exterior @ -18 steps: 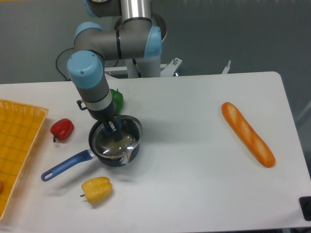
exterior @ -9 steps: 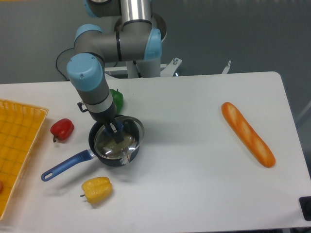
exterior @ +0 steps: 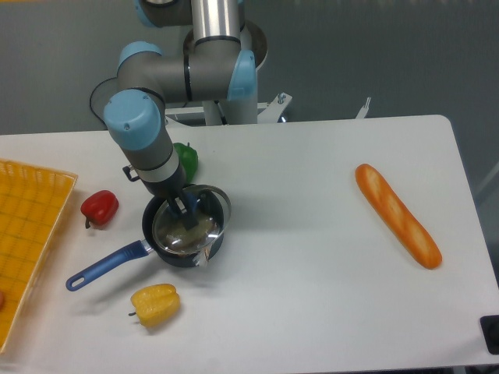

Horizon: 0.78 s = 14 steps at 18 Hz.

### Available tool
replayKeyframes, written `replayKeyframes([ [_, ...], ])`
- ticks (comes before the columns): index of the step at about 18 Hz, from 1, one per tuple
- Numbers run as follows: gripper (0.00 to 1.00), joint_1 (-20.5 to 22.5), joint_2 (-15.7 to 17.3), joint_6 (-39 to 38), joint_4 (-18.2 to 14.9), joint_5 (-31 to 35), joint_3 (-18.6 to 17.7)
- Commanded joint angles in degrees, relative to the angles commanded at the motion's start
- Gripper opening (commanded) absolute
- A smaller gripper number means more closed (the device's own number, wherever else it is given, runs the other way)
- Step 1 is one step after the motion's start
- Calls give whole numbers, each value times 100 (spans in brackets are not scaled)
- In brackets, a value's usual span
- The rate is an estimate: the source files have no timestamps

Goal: Close the pot lid
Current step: 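Press the lid down and adjust it to seat on the pan rim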

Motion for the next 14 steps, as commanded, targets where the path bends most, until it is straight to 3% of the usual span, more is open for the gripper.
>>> replayKeyframes([
  [14,45,-53,-18,-149,0,0,0],
])
